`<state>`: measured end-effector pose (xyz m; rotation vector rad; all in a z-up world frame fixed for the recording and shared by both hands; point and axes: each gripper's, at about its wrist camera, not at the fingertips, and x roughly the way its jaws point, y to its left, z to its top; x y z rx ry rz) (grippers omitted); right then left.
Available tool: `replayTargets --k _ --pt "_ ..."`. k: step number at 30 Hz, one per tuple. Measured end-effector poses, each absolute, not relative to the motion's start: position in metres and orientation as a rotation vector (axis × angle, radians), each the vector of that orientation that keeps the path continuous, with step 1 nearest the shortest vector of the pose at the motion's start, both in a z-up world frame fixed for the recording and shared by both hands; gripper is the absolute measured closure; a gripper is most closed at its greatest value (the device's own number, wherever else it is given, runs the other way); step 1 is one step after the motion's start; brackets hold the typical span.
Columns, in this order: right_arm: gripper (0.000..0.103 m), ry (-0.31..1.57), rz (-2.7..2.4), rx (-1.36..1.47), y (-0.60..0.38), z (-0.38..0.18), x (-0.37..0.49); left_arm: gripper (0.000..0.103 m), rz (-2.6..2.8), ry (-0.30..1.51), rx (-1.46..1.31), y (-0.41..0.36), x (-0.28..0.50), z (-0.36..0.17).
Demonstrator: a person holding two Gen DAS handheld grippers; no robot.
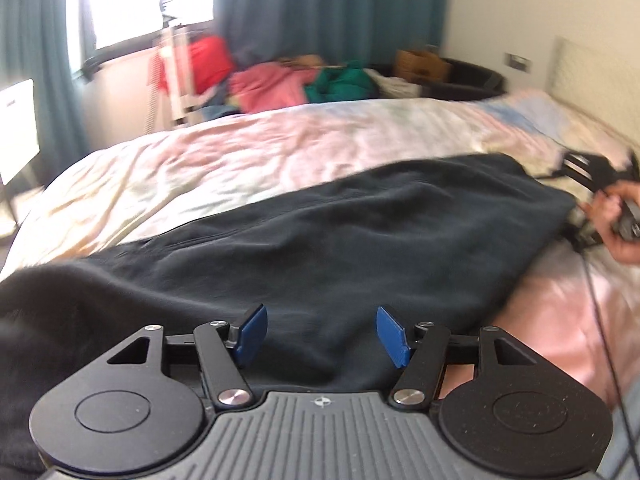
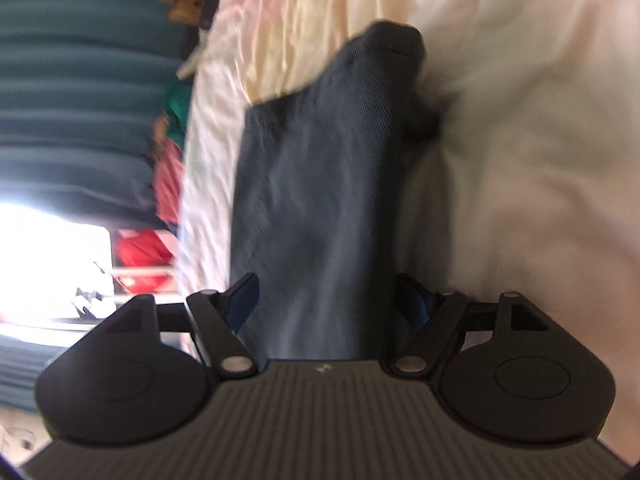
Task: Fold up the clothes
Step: 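Grasp the pant leg end with the right gripper while the left presses the pants flat, then lift the cuffed leg end with the right gripper and fold it over the pants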
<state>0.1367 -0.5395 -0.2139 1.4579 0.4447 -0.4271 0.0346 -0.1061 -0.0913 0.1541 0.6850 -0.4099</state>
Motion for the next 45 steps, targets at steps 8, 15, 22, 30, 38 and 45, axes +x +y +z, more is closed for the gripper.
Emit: replayTargets --k 8,15,22,30,38,45 --pt "0.028 0.189 -0.493 1.354 -0.558 -0.238 0.147 0.03 -0.142 0.684 0.007 -0.072 0.075 -0.108" --pt "0.025 0.073 -0.309 1.343 -0.57 -0.225 0.158 0.028 -0.093 0.774 0.062 -0.073 0.085 -0.135" --pt "0.029 0.227 -0.363 1.313 -0.571 -0.233 0.164 0.025 -0.08 0.8 0.051 -0.073 0.088 -0.134" --pt "0.075 0.395 -0.402 1.183 -0.563 -0.231 0.173 0.022 -0.079 0.805 0.057 -0.074 0.095 -0.136" --pt "0.091 0.329 -0.501 0.966 -0.531 -0.188 0.176 0.011 -0.105 0.856 0.041 -0.072 0.099 -0.142" --pt "0.091 0.204 -0.42 0.595 -0.465 -0.11 0.186 0.011 -0.105 0.869 0.042 -0.068 0.102 -0.132"
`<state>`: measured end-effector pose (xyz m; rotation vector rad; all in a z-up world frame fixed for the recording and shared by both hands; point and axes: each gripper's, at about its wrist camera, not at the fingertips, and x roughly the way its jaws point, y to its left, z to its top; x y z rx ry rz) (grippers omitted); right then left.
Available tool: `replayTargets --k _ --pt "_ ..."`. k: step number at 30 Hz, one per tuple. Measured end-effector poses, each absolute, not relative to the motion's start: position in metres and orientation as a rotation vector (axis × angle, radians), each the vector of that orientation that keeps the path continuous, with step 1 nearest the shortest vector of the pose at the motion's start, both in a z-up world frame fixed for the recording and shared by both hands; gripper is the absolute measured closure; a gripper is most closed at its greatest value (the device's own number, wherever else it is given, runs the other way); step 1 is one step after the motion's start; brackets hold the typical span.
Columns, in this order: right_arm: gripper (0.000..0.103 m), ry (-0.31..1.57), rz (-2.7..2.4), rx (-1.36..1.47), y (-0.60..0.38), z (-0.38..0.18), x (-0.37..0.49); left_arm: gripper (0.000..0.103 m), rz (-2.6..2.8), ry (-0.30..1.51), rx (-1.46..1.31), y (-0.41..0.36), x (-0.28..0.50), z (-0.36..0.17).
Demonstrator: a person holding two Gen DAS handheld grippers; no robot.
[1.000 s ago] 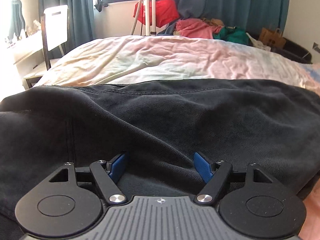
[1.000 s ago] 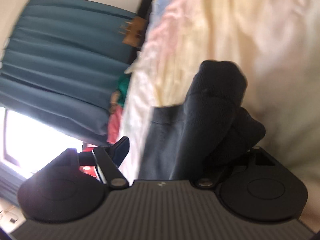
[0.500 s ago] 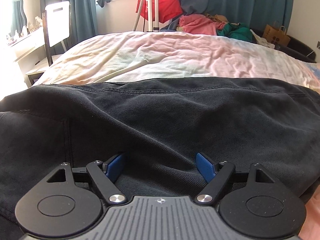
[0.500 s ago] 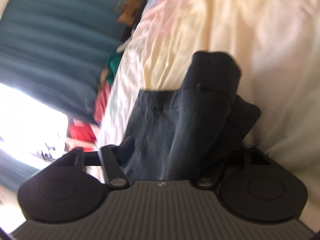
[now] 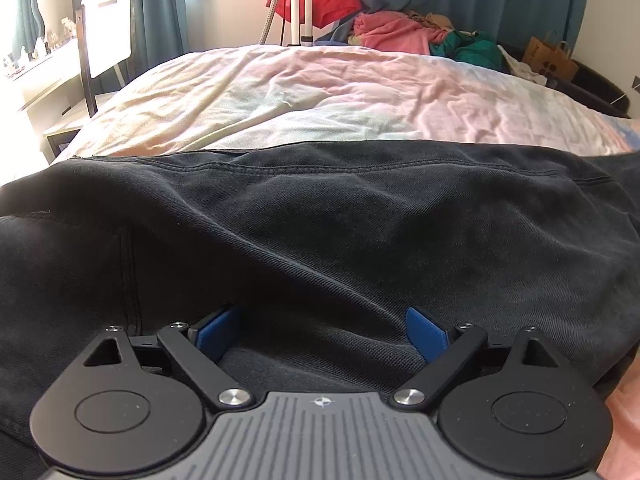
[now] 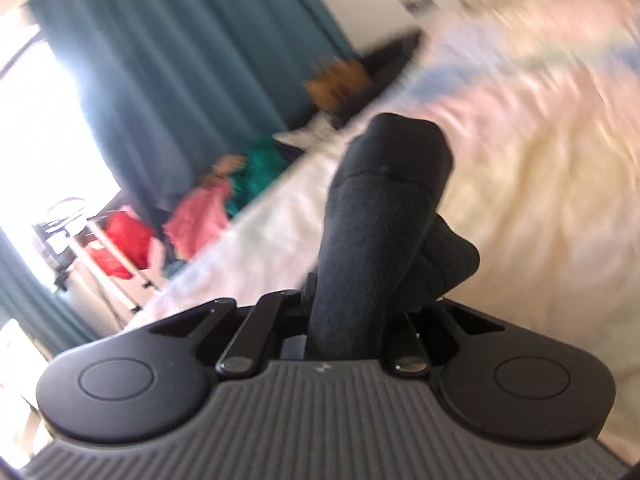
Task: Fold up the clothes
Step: 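Lift the cuffed leg end with the right gripper and fold it over the pants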
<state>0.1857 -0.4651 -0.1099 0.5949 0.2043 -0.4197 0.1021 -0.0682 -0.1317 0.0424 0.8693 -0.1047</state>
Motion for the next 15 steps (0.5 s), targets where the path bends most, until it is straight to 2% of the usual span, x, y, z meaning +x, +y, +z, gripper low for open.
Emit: replayTargets --k 4,8,11,15 --pt "0.091 0.095 -0.279 0.368 -0.395 -0.062 0.182 0.011 -0.101 0.85 0.013 -0.058 0.102 -0.115" --pt "0.091 0.043 -0.12 0.133 -0.301 -0.049 0.177 0.011 -0.07 0.781 -0.056 -0.039 0.097 -0.094" --pt "0.091 0.097 0.002 -0.072 -0.223 -0.074 0.178 0.011 -0.041 0.748 -0.094 -0.025 0.094 -0.083" --pt "0.091 0.289 0.2 -0.367 -0.148 -0.143 0.179 0.011 -0.019 0.752 -0.16 -0.008 0.094 -0.078"
